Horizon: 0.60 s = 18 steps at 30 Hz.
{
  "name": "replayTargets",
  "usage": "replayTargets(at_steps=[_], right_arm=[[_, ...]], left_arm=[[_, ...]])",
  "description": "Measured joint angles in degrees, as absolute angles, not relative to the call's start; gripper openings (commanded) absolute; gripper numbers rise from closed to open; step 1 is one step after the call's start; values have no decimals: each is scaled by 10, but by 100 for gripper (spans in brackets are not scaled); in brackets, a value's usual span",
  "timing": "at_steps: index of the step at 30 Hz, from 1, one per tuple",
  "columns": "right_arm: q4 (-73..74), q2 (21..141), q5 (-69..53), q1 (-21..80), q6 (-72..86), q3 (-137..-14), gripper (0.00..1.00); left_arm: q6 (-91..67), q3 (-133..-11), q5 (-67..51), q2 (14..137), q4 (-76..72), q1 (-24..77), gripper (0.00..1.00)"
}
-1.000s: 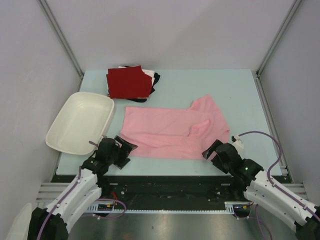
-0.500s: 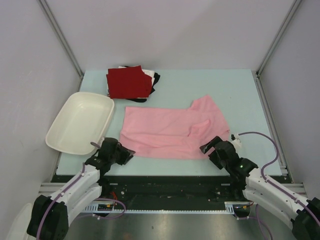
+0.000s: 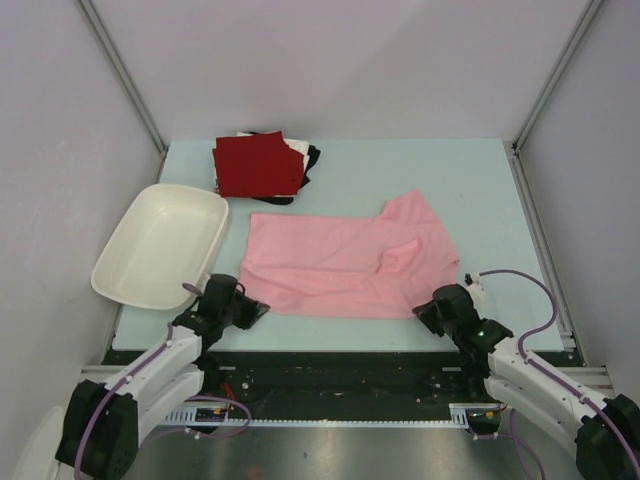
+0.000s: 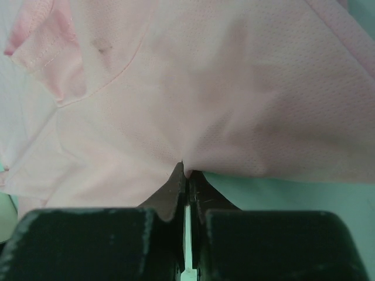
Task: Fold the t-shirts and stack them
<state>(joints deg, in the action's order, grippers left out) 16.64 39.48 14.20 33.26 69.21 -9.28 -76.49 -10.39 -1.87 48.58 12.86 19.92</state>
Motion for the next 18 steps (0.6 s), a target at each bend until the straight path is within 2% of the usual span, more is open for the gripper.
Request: replayTargets(at_steps=[7,18], right_arm=[[197,370,140,339,696,-93,0],[318,272,156,418,739,-95,0]], left_arm=[[-764,-93,-15,403,198,199,0],[-761,-88,-11,251,334,199,0]])
